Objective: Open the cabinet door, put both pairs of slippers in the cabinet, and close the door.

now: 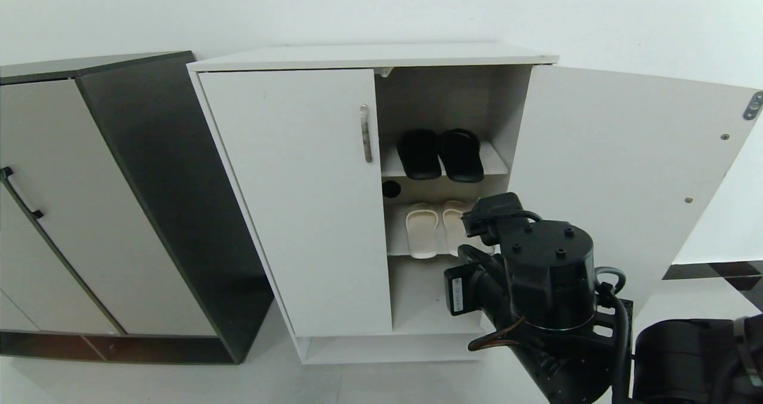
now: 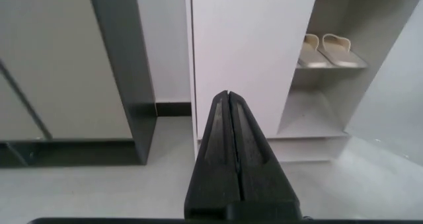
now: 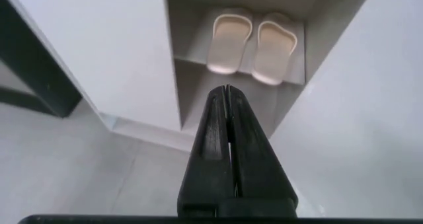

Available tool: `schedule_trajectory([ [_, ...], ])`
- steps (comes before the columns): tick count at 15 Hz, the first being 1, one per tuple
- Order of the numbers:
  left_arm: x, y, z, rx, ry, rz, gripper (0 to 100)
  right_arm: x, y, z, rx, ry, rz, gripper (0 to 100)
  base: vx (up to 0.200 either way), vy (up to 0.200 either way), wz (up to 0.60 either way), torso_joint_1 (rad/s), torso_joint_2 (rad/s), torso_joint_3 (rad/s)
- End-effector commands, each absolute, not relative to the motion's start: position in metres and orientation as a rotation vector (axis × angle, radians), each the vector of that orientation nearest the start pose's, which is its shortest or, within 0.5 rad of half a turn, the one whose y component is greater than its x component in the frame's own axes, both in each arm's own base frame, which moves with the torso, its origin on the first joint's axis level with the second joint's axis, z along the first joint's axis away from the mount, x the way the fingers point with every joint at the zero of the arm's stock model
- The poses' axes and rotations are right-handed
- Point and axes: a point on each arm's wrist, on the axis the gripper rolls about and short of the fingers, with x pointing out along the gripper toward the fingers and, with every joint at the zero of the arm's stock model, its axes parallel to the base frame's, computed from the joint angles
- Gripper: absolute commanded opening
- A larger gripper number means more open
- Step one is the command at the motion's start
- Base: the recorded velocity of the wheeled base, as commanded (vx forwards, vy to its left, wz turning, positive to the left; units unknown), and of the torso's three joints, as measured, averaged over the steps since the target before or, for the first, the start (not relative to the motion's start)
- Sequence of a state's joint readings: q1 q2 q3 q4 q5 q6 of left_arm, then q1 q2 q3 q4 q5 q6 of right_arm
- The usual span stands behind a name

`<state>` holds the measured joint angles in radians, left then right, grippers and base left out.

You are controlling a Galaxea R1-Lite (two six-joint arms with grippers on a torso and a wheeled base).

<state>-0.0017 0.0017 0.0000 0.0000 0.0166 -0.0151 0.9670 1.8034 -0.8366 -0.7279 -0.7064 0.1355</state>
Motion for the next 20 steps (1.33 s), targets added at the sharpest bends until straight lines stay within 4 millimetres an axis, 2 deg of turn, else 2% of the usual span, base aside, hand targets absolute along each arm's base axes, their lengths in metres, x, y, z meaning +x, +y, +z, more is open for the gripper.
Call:
schedule_trajectory([
  [1,-0.023,0.000,0.076,-0.015,0.003,0.015,0,0.197,0.260,0.161,-0.070,0.184,0.249,0,0.000,0.000,0.00,0.000,0.00,0.000],
  [5,-0.023,0.000,0.076,-0.015,0.001,0.017,0,0.196,0.256,0.155,-0.078,0.163,0.251,0,0.000,0.000,0.00,0.000,0.00,0.000],
  [10,-0.023,0.000,0.076,-0.012,0.001,0.017,0,0.202,0.264,0.135,-0.112,0.170,0.246,0,0.000,0.000,0.00,0.000,0.00,0.000],
  [13,-0.023,0.000,0.076,-0.012,0.003,0.017,0,0.203,0.265,0.133,-0.132,0.156,0.248,0,0.000,0.000,0.00,0.000,0.00,0.000],
  [17,-0.023,0.000,0.076,-0.012,0.001,0.017,0,0.203,0.264,0.135,-0.128,0.152,0.248,0,0.000,0.000,0.00,0.014,-0.19,-0.289],
  [20,-0.023,0.000,0.076,-0.012,0.001,0.017,0,0.203,0.263,0.138,-0.121,0.145,0.244,0,0.000,0.000,0.00,0.043,-0.54,-0.365],
])
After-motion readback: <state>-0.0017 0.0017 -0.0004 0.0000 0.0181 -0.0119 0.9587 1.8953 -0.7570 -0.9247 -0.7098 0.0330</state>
